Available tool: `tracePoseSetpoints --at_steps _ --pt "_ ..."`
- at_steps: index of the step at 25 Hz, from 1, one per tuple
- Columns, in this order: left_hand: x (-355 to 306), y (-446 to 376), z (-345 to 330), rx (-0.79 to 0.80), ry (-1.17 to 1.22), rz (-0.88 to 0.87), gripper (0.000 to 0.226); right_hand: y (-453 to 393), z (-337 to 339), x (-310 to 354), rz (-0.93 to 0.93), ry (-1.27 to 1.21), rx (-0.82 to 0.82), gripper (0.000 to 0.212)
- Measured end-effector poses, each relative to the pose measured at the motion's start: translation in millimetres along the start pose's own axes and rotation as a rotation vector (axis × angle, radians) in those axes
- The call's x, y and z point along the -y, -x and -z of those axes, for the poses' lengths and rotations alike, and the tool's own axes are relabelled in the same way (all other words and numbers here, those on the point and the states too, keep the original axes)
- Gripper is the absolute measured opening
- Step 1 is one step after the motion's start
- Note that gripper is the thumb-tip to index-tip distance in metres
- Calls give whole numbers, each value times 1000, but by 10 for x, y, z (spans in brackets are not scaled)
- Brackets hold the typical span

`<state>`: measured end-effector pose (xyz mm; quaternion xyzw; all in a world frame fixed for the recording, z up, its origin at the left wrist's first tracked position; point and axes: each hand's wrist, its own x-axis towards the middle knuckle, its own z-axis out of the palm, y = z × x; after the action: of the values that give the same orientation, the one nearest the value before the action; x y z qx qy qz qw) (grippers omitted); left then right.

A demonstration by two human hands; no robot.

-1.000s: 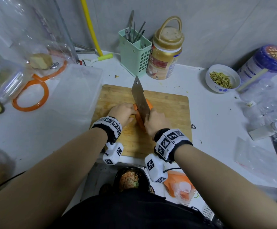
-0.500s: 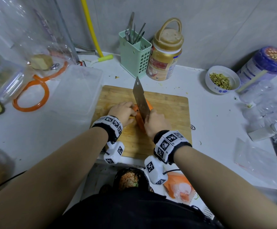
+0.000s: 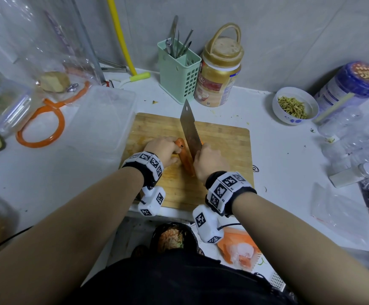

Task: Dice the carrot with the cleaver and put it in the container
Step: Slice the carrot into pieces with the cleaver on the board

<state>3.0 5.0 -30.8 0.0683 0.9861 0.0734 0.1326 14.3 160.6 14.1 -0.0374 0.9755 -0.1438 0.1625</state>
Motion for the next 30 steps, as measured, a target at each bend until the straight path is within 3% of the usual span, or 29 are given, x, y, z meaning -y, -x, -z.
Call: tracePoseSetpoints --at_steps 30 --pt "-1 -54 -1 -28 23 24 32 28 43 -1 80 82 47 33"
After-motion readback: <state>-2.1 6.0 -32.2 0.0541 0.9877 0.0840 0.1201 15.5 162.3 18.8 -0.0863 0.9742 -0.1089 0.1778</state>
